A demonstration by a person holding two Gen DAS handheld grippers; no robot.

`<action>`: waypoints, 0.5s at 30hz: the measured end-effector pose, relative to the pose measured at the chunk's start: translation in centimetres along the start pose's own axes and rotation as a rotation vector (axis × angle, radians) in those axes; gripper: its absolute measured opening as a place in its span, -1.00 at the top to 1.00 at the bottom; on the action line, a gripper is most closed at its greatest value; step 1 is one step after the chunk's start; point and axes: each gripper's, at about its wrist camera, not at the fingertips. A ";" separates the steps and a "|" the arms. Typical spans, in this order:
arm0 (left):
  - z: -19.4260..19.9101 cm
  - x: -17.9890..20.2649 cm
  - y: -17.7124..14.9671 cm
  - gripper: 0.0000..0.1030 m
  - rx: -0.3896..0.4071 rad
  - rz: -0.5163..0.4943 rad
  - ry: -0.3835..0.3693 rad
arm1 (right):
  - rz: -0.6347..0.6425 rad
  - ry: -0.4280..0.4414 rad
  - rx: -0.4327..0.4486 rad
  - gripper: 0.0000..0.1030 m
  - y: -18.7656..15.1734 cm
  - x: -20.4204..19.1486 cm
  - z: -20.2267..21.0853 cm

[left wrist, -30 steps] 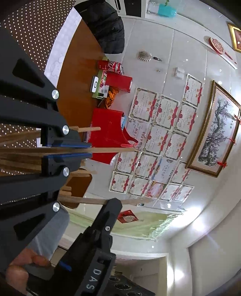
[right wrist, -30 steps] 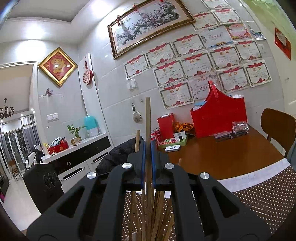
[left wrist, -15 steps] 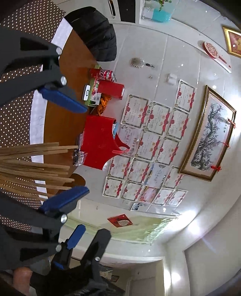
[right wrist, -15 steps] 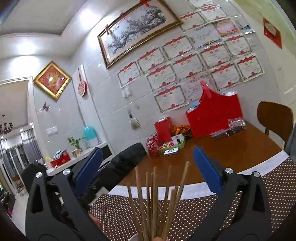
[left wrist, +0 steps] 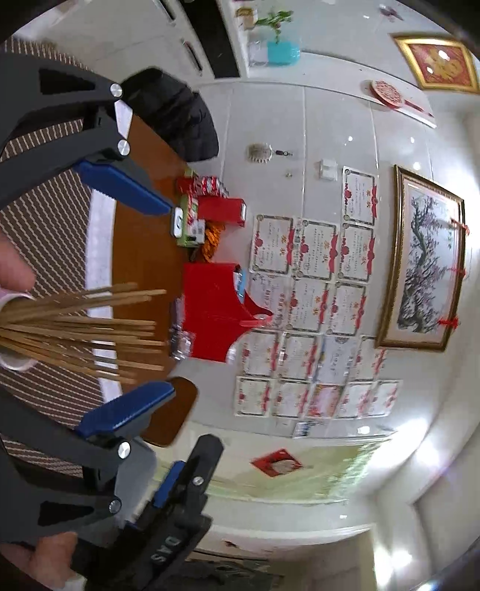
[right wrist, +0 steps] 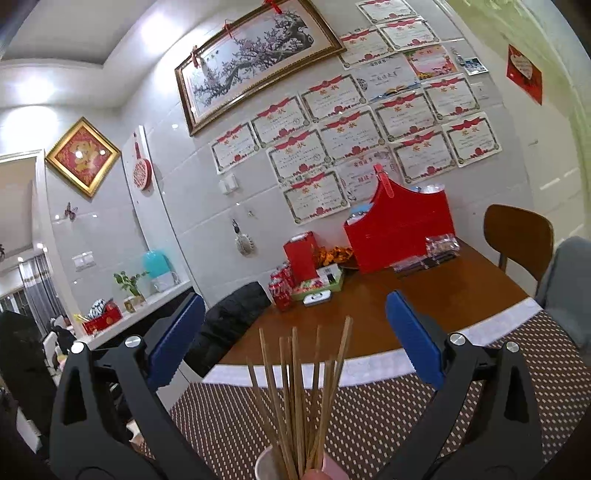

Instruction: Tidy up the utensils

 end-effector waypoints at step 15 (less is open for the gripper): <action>14.5 -0.9 0.3 -0.75 -0.096 -0.013 0.168 | 0.166 -0.124 -0.135 -0.88 -3.4 -5.9 12.5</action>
Point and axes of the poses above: each gripper's, at about its wrist camera, not at the fingertips, and z roughly against the way its jaws point, x to its right, y to its top, and after that the axes turned 2 degrees about -z, right-handed
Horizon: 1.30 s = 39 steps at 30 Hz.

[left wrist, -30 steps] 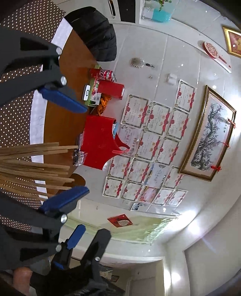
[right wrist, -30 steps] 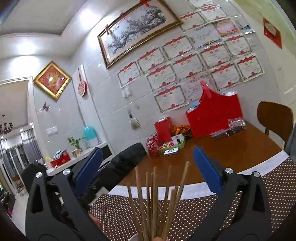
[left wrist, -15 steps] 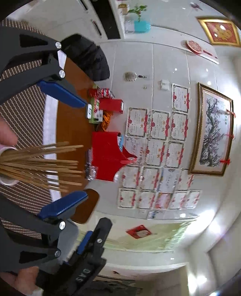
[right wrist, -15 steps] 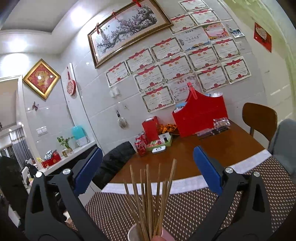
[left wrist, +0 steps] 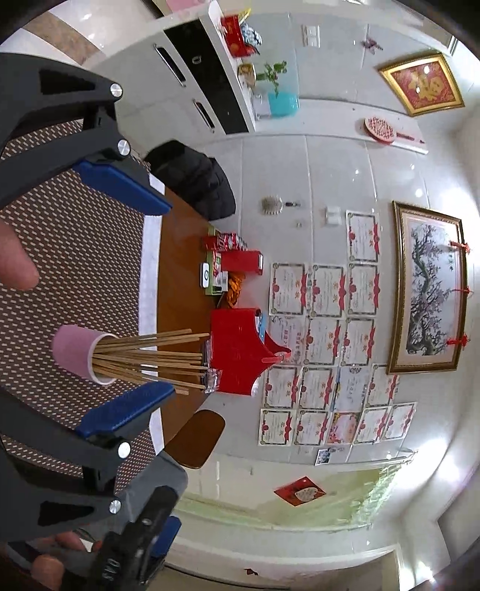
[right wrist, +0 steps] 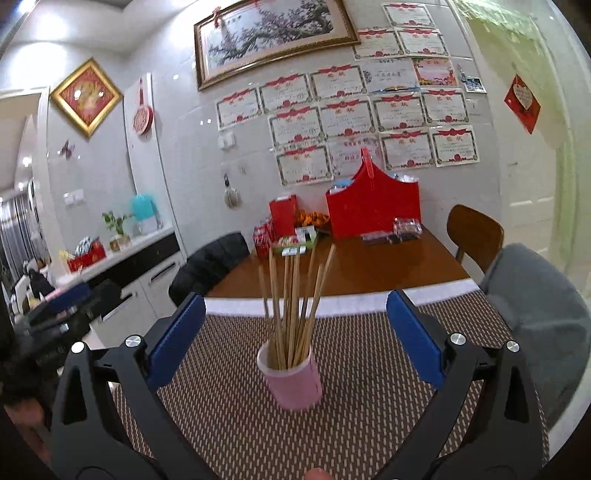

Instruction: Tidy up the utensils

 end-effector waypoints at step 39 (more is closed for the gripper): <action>10.3 0.6 -6.3 -0.75 -0.016 0.016 0.041 | 0.097 -0.111 -0.041 -0.88 -6.6 -5.3 7.9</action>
Point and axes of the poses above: each gripper's, at about its wrist camera, not at the fingertips, and z roughly against the way its jaws point, x to its right, y to its top, and after that the axes turned 2 degrees about -z, right-handed
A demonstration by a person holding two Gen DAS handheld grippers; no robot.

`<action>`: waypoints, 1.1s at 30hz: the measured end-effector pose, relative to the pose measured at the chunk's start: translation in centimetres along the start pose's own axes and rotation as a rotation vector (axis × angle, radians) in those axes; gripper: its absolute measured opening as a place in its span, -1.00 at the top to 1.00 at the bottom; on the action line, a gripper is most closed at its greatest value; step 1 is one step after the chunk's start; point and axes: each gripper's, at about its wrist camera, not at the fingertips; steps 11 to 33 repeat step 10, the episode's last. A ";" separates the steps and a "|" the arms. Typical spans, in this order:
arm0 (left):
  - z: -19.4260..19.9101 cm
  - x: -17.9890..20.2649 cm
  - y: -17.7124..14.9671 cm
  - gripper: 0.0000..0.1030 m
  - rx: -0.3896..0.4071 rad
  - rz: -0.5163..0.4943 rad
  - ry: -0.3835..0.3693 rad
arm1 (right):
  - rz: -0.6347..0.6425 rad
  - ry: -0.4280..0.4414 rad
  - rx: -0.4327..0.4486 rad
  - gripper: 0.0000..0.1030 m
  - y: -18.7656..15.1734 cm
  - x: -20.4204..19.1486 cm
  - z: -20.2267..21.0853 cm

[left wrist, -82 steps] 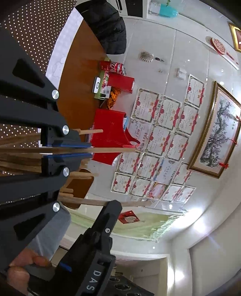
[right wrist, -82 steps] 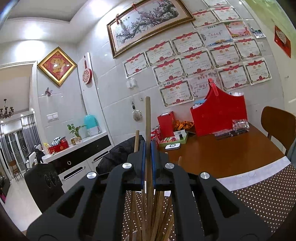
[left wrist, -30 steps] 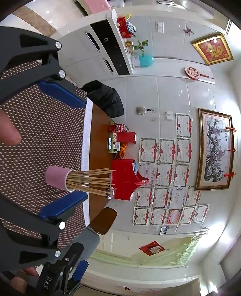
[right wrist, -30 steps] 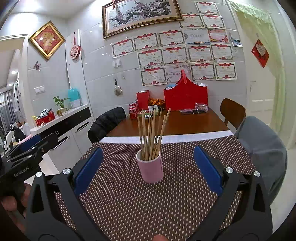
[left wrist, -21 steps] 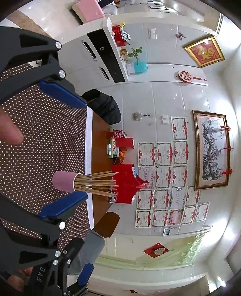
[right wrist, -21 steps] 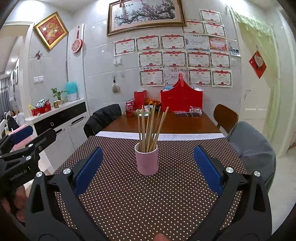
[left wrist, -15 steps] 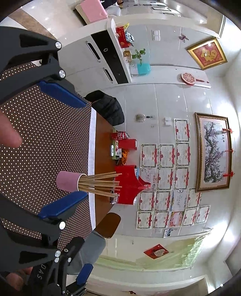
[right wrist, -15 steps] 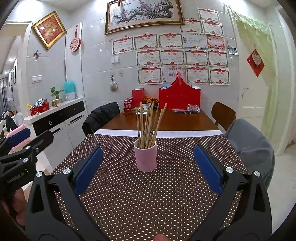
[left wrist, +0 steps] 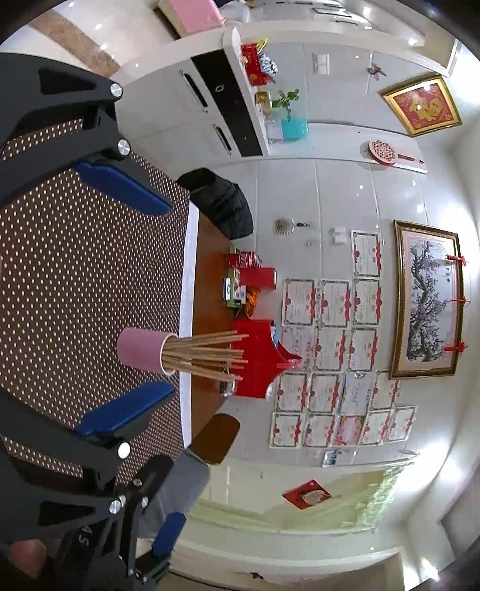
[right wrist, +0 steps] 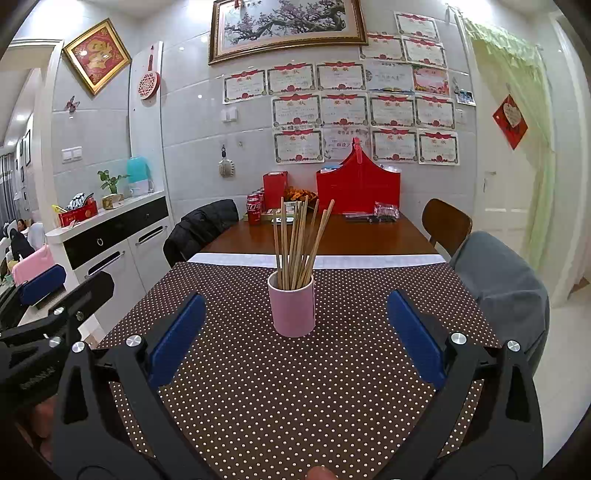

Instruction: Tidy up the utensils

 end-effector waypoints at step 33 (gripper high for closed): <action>-0.6 0.0 -0.2 -0.75 -0.039 0.005 0.046 | -0.016 0.002 0.003 -0.88 -0.1 0.6 0.0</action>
Point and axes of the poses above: each gripper's, at about its wrist camera, not at the fingertips, and z roughly against the way its jaws point, x to its right, y to its top, and after that the axes turned 2 degrees about -z, right-handed
